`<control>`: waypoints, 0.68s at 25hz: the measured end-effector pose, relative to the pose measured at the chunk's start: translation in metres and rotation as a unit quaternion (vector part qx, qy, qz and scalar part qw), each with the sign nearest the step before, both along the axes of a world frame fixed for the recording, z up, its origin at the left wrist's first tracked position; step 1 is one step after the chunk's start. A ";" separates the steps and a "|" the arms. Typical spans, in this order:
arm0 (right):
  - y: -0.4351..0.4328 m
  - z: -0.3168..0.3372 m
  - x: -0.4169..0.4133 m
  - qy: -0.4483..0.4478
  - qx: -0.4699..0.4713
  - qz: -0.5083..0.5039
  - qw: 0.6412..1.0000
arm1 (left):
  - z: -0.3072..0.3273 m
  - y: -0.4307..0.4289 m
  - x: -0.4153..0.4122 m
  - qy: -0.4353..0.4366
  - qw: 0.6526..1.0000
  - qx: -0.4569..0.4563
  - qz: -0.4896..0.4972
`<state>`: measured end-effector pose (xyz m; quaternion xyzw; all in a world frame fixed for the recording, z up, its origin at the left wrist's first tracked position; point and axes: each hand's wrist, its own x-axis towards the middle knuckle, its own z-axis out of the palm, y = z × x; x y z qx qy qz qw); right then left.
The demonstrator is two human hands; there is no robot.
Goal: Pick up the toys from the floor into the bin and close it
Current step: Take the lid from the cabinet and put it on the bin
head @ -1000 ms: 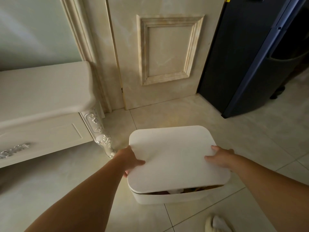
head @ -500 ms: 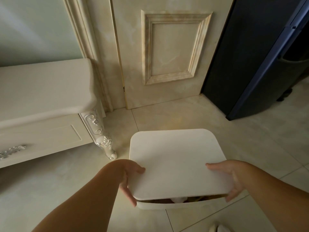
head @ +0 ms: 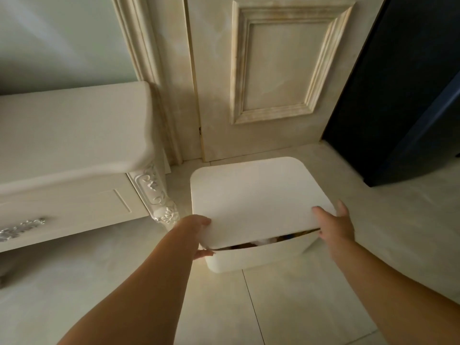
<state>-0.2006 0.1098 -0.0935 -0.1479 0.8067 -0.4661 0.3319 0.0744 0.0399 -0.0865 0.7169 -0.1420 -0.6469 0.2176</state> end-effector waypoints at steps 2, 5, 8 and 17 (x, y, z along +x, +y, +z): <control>-0.014 -0.005 0.008 0.003 -0.048 0.015 0.999 | 0.000 -0.012 -0.005 -0.003 0.997 -0.037 0.061; -0.040 -0.011 0.016 -0.018 -0.078 0.032 0.996 | -0.003 -0.032 -0.005 -0.007 0.983 -0.103 0.149; -0.067 -0.017 0.021 -0.033 -0.088 0.061 0.994 | -0.010 -0.049 -0.001 -0.022 0.975 -0.150 0.162; -0.125 -0.035 0.018 -0.033 -0.097 0.127 0.987 | -0.022 -0.083 -0.007 -0.052 0.962 -0.229 0.143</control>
